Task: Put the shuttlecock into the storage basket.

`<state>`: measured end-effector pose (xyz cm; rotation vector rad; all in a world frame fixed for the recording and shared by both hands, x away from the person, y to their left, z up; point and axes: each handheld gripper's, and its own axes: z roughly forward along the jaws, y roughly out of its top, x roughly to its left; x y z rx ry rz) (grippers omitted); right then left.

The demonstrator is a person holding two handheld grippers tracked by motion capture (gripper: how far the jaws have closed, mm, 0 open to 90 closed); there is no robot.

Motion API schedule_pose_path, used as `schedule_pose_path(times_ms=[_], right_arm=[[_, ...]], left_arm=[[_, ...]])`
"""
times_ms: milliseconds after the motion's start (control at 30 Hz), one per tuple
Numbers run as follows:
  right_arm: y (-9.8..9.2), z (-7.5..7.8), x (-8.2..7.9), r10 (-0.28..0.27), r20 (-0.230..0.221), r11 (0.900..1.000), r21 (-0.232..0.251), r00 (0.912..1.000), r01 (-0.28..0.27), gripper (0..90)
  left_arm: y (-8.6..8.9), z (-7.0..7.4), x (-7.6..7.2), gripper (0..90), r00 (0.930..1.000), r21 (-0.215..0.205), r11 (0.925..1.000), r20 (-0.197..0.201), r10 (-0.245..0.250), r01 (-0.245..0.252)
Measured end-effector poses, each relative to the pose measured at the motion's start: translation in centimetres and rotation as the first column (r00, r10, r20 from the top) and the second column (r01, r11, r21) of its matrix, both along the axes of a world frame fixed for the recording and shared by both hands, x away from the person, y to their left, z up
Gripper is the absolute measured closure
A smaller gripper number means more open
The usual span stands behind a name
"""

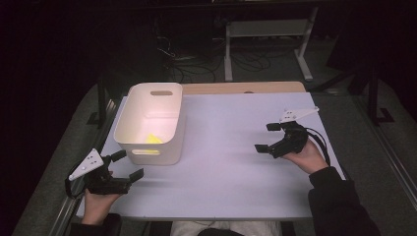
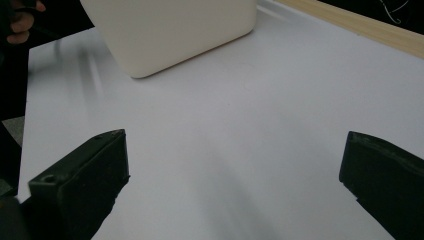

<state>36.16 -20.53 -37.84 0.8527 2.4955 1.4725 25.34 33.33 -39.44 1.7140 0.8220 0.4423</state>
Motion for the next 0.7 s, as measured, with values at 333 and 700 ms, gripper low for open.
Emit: schedule_pose_path(times_ms=[333, 700], right_arm=[[-0.8, -0.5, -0.7, -0.02, 0.006, 1.0, 0.001, 0.9998, 0.02, 0.0], [-2.3, -1.2, -1.8, -0.05, 0.016, 0.999, 0.012, 0.9986, 0.049, 0.0]], left_arm=[[0.0, 0.0, 0.0, 0.0, 1.0, 0.001, 1.0, 0.0, -0.002, 0.002], [0.0, 0.0, 0.0, 0.0, 1.0, 0.001, 1.0, 0.0, 0.0, 0.0]])
